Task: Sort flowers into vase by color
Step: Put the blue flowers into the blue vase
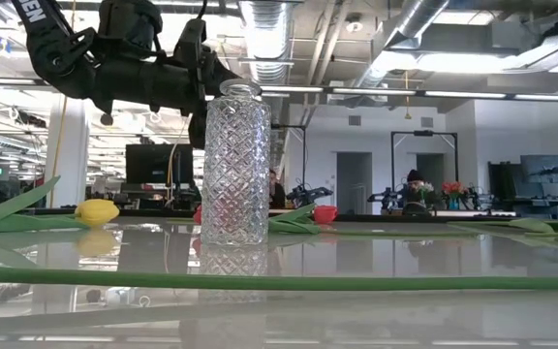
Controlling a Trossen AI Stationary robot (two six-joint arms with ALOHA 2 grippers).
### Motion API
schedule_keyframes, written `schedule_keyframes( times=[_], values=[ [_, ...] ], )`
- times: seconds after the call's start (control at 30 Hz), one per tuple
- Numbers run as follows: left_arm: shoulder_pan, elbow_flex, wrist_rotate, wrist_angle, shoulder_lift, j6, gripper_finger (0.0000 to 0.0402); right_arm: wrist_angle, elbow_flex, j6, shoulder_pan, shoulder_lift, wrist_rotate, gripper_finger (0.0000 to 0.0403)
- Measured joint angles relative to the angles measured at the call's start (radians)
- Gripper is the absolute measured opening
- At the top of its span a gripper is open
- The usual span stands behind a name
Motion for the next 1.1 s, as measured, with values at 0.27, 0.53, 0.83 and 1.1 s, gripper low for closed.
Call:
schedule_keyframes(
  times=[0.27, 0.53, 0.83, 1.1],
  values=[
    [-0.001, 0.000, -0.001, 0.000, 0.000, 0.006, 0.0145, -0.022, 0.000, 0.008, -0.001, 0.006, -0.027, 0.0035],
    [-0.001, 0.000, 0.009, -0.005, 0.000, 0.022, 0.0145, -0.091, 0.000, 0.026, -0.001, 0.007, -0.059, 0.0041],
    [-0.001, 0.000, 0.009, -0.005, 0.000, 0.053, 0.0145, -0.169, 0.000, 0.087, -0.015, 0.005, -0.060, 0.0074],
    [-0.001, 0.000, 0.010, -0.017, 0.000, 0.060, 0.0145, -0.156, 0.000, 0.123, -0.077, -0.017, -0.148, 0.0135]
  ],
)
